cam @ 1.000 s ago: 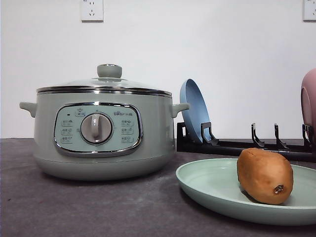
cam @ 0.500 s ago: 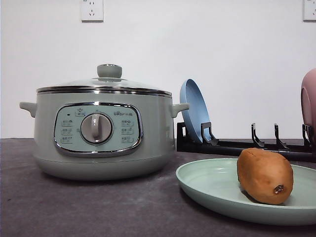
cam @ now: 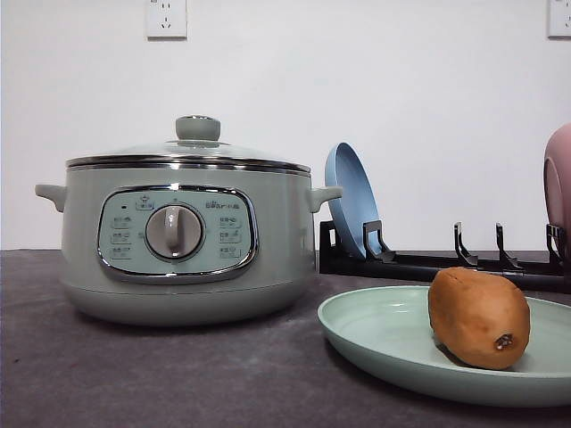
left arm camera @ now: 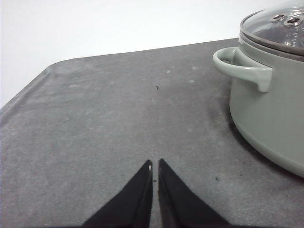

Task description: Transfer potato from steamer to green plate

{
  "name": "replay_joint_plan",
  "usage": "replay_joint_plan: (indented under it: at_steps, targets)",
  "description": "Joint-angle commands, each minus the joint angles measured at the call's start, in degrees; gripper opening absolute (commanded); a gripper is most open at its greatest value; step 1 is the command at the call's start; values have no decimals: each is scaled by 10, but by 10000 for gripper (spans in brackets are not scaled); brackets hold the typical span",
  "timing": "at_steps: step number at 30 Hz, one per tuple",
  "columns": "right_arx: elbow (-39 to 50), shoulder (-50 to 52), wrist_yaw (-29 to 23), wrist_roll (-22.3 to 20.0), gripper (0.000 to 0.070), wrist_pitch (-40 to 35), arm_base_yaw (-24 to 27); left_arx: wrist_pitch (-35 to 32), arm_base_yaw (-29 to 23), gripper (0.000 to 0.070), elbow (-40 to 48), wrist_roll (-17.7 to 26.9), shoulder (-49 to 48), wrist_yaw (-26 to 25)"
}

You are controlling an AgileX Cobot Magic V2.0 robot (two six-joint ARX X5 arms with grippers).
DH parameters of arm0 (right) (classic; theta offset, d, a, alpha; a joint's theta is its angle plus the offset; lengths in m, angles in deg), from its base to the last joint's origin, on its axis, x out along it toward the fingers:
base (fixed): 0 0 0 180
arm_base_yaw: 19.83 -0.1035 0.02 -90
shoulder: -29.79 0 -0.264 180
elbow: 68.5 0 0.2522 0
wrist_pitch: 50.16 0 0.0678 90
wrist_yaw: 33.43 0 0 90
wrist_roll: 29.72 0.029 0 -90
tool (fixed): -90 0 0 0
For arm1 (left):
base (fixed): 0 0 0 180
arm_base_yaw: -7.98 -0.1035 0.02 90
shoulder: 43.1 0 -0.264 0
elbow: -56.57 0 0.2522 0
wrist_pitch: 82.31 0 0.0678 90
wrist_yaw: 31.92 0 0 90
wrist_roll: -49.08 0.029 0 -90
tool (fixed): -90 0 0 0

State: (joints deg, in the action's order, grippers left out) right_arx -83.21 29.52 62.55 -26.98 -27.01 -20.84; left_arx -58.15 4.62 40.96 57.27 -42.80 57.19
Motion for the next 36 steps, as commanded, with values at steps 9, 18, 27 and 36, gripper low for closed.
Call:
replay_joint_plan:
  at_steps: [9, 18, 27, 36]
  targets:
    - [3, 1, 0, -4, 0, -4, 1, 3, -1, 15, 12, -3, -1, 1]
    - [3, 1, 0, -4, 0, -4, 1, 3, -1, 15, 12, -3, -1, 1]
    - [3, 1, 0, -4, 0, -4, 1, 3, -1, 15, 12, -3, -1, 1]
    - [3, 1, 0, -4, 0, -4, 1, 3, -1, 15, 12, -3, -1, 1]
